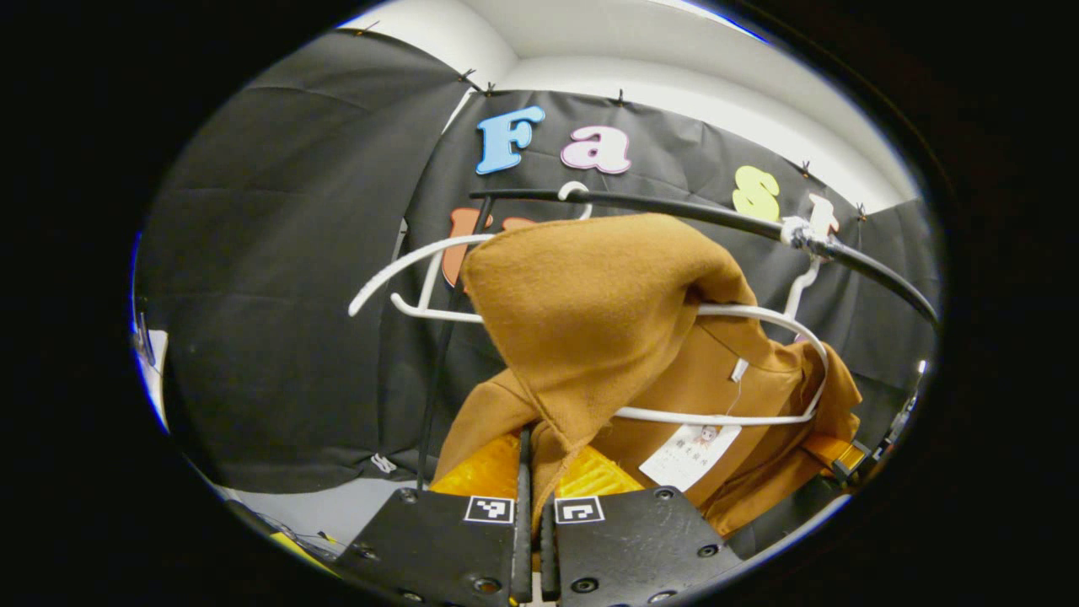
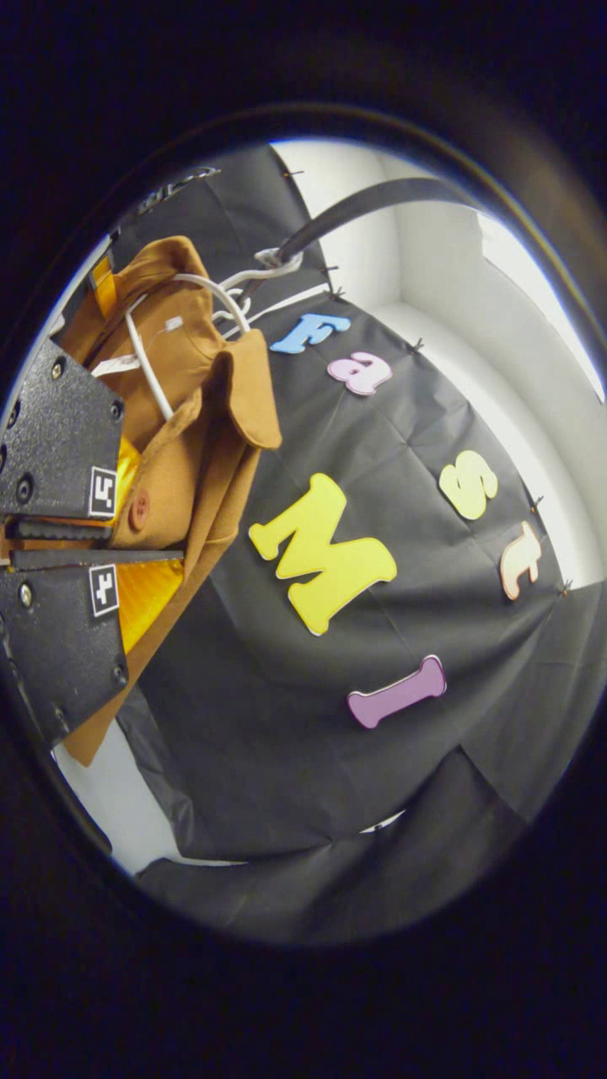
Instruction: Grasp the clothes on the hanger with both hands and then place them into the laundry hamper below.
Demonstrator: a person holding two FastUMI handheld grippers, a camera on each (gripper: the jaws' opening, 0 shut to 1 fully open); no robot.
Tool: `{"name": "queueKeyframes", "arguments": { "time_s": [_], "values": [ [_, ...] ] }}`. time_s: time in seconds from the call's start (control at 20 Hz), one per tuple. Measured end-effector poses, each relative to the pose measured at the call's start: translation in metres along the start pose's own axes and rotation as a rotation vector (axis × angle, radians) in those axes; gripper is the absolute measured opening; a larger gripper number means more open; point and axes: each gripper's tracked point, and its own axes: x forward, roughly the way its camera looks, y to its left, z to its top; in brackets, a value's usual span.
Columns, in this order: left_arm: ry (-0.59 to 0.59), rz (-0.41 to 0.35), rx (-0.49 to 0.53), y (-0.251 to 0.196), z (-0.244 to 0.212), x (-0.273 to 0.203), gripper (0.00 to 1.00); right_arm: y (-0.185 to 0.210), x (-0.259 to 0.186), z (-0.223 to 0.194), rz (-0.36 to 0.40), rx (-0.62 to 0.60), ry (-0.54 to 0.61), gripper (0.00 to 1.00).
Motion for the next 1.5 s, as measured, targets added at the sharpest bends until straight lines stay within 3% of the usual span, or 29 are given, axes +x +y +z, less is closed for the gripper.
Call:
{"name": "queueKeyframes", "arguments": {
  "time_s": [0.05, 0.1, 0.15, 0.2, 0.4, 0.5, 0.6, 0.7, 0.75, 0.95, 1.0, 1.05, 1.1, 1.15, 1.2, 1.25, 1.3, 1.35, 1.4, 1.5],
  "values": [
    [-0.008, -0.003, -0.013, 0.002, 0.005, -0.002, 0.04, -0.001, 0.0, 0.005, 0.008, 0.027, -0.006, 0.07],
    [-0.008, -0.008, -0.027, 0.004, 0.009, -0.003, 0.09, -0.003, -0.001, 0.007, 0.017, 0.048, -0.008, 0.07],
    [-0.008, -0.013, -0.04, 0.005, 0.011, -0.004, 0.04, -0.004, -0.001, 0.01, 0.022, 0.066, -0.014, 0.08],
    [-0.009, -0.016, -0.05, 0.006, 0.014, -0.004, 0.09, -0.005, 0.0, 0.013, 0.025, 0.082, -0.015, 0.07],
    [-0.016, -0.021, -0.075, 0.009, 0.022, -0.005, 0.09, -0.008, 0.001, 0.028, 0.054, 0.176, -0.038, 0.08],
    [-0.03, -0.02, -0.092, 0.01, 0.03, -0.009, 0.04, -0.011, 0.004, 0.036, 0.063, 0.226, -0.047, 0.08],
    [-0.052, -0.023, -0.108, 0.012, 0.041, -0.011, 0.1, -0.012, 0.008, 0.043, 0.074, 0.256, -0.06, 0.07],
    [-0.061, -0.027, -0.112, 0.015, 0.049, -0.009, 0.04, -0.01, 0.012, 0.047, 0.094, 0.27, -0.06, 0.06],
    [-0.065, -0.028, -0.114, 0.018, 0.053, -0.009, 0.09, -0.01, 0.014, 0.047, 0.1, 0.282, -0.061, 0.06],
    [-0.053, -0.07, -0.127, 0.021, 0.06, -0.002, 0.09, -0.015, 0.023, 0.049, 0.111, 0.358, -0.029, 0.06],
    [-0.051, -0.082, -0.123, 0.02, 0.06, -0.004, 0.01, -0.016, 0.026, 0.048, 0.113, 0.359, -0.018, 0.05],
    [-0.041, -0.093, -0.112, 0.02, 0.058, -0.002, 0.07, -0.016, 0.028, 0.047, 0.112, 0.348, -0.006, 0.05],
    [-0.048, -0.097, -0.1, 0.021, 0.061, -0.004, 0.01, -0.014, 0.03, 0.046, 0.114, 0.332, 0.009, 0.05],
    [-0.052, -0.099, -0.094, 0.022, 0.063, -0.003, 0.07, -0.015, 0.031, 0.048, 0.112, 0.324, 0.014, 0.05],
    [-0.057, -0.103, -0.101, 0.022, 0.065, -0.002, 0.01, -0.014, 0.033, 0.05, 0.119, 0.316, 0.02, 0.05],
    [-0.052, -0.107, -0.112, 0.022, 0.065, -0.001, 0.07, -0.013, 0.036, 0.052, 0.121, 0.311, 0.023, 0.05],
    [-0.05, -0.112, -0.117, 0.023, 0.065, 0.001, 0.01, -0.012, 0.038, 0.056, 0.131, 0.311, 0.023, 0.05],
    [-0.055, -0.104, -0.117, 0.027, 0.069, 0.0, 0.07, -0.01, 0.039, 0.059, 0.138, 0.31, 0.022, 0.05],
    [-0.06, -0.106, -0.117, 0.03, 0.072, 0.0, 0.01, -0.01, 0.044, 0.062, 0.141, 0.31, 0.021, 0.05],
    [-0.066, -0.122, -0.128, 0.03, 0.078, 0.005, 0.07, -0.008, 0.052, 0.058, 0.15, 0.312, 0.047, 0.05]
  ]
}}
